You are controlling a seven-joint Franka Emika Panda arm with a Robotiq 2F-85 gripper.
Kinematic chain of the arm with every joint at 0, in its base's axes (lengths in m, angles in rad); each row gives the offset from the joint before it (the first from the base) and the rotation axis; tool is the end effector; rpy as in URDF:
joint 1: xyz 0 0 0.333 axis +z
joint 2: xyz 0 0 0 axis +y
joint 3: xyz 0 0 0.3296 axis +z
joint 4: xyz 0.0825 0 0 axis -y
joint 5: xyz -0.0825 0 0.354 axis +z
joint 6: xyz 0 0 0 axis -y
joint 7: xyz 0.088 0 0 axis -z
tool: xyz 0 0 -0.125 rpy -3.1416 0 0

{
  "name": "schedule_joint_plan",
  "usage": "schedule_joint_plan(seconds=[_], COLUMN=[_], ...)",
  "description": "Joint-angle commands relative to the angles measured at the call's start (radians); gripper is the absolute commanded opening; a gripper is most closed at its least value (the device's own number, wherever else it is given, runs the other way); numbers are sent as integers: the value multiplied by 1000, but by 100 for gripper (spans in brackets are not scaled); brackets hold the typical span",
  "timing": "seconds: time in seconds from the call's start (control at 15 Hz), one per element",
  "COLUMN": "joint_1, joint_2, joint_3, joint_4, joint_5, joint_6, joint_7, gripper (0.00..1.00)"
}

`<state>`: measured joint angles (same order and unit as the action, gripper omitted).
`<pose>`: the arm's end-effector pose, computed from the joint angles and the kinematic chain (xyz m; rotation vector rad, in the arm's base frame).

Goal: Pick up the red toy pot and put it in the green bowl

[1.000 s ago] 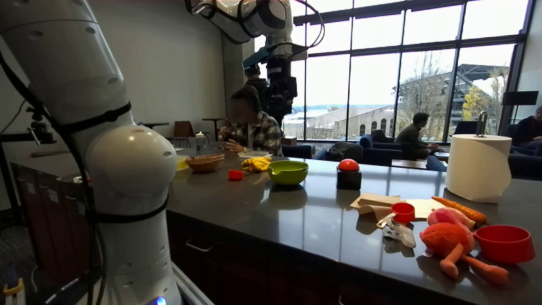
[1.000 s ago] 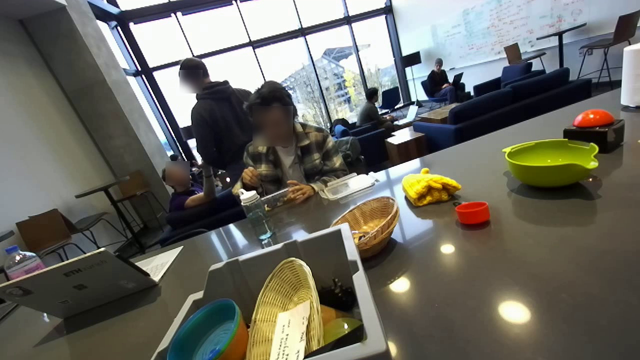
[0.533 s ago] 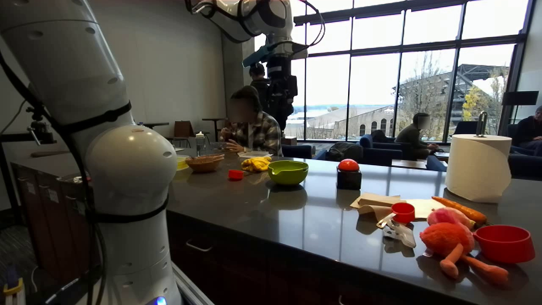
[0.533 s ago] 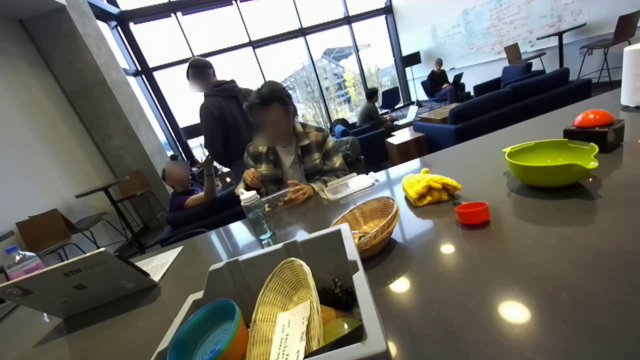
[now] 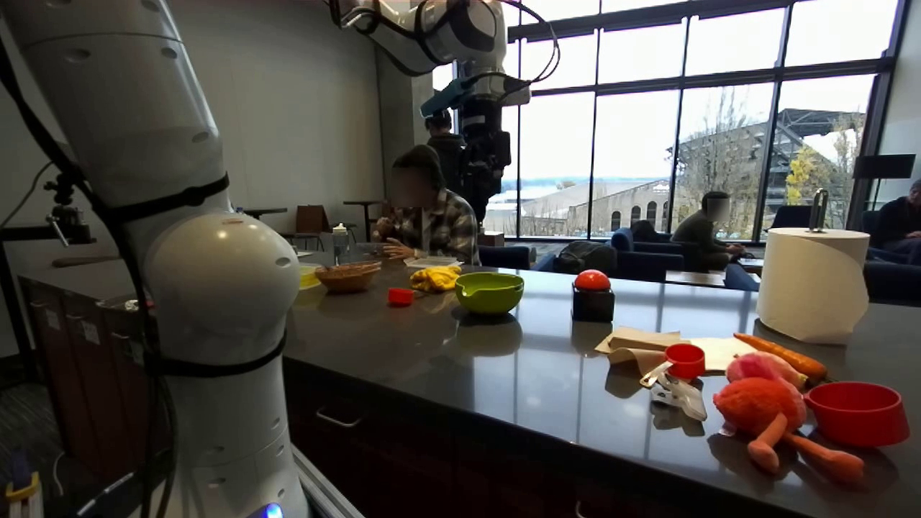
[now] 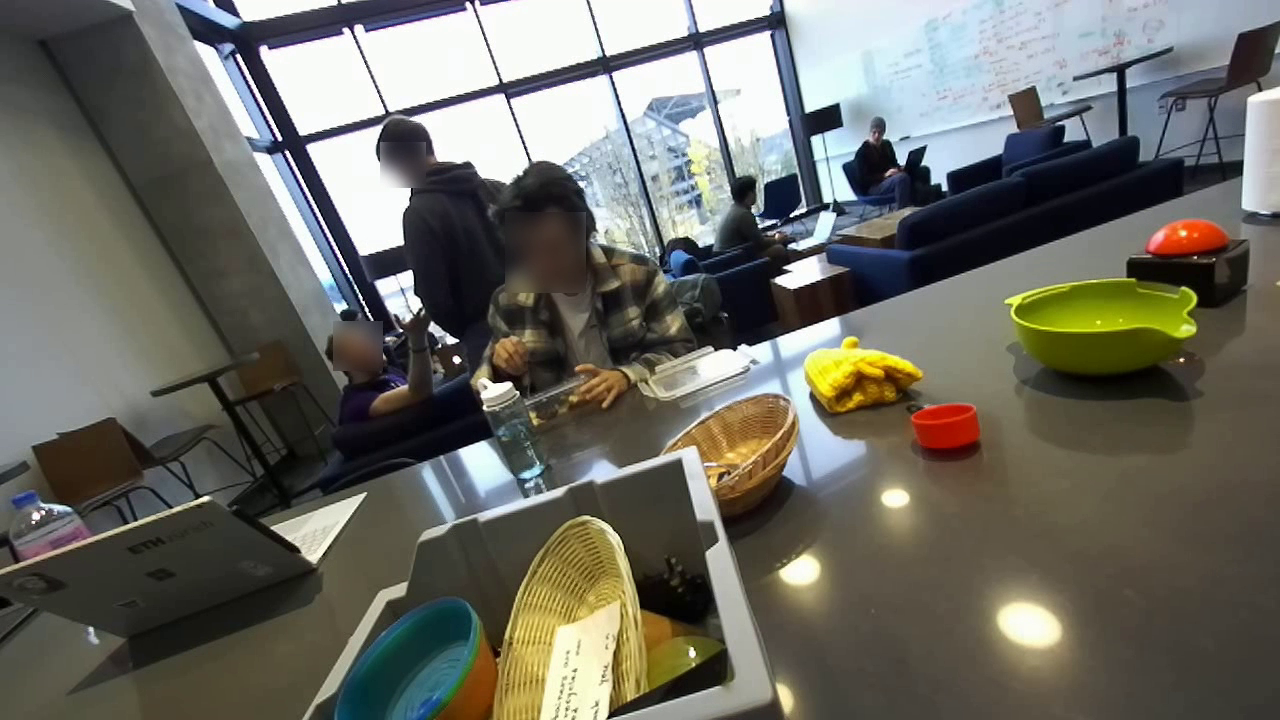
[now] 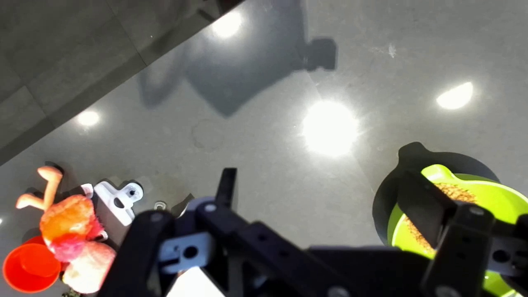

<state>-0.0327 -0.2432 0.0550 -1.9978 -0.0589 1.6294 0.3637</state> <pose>0.4356 0.0049 0.5543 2.9996 -0.5098 -0.1670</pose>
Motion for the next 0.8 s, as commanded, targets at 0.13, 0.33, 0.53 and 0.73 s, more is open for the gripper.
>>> schedule_joint_plan(seconds=[0.13, 0.33, 0.53, 0.73], joint_1=[-8, -1, 19, 48], joint_2=[105, 157, 202, 235], joint_3=[-4, -3, 6, 16], joint_4=[49, 56, 92, 135], joint_5=[-30, -48, -63, -78], joint_6=[-67, -71, -85, -103], joint_7=[67, 107, 125, 135], gripper=[100, 100, 100, 100])
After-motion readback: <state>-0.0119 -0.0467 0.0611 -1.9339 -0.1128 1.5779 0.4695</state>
